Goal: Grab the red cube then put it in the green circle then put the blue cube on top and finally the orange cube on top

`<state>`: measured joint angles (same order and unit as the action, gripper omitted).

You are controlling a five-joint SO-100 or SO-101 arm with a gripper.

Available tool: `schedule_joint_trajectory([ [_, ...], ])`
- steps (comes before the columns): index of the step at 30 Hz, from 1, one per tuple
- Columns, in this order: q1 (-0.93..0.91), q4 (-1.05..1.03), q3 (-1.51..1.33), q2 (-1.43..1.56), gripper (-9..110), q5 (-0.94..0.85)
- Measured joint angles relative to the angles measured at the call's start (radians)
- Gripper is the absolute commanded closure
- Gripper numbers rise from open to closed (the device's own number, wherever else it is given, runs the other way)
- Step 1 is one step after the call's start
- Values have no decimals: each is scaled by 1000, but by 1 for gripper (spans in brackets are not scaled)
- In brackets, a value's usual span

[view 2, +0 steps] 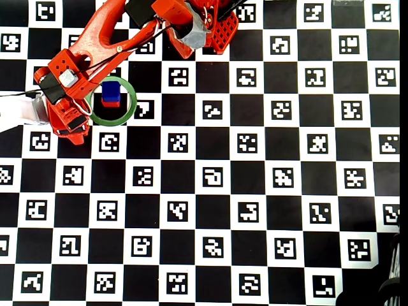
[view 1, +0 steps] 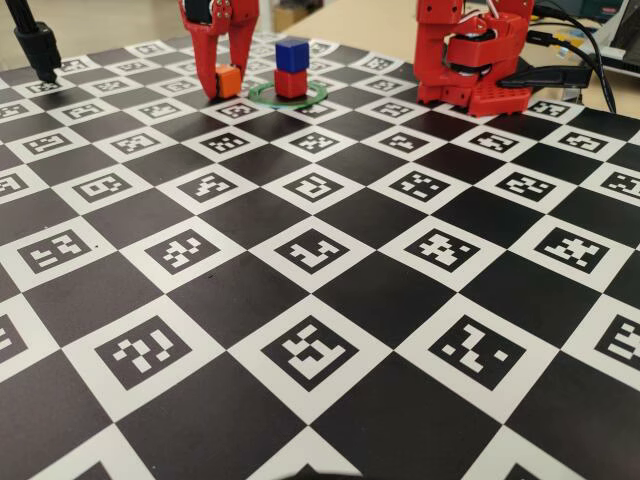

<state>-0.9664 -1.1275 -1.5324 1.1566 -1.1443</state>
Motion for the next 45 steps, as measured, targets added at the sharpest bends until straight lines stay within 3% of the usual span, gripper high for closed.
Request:
schedule_joint_trajectory([
  [15,0,-6,0,0,93,0],
  [28,28,-169,83,6,93,69],
  [45,32,-466,225,258,93,124],
])
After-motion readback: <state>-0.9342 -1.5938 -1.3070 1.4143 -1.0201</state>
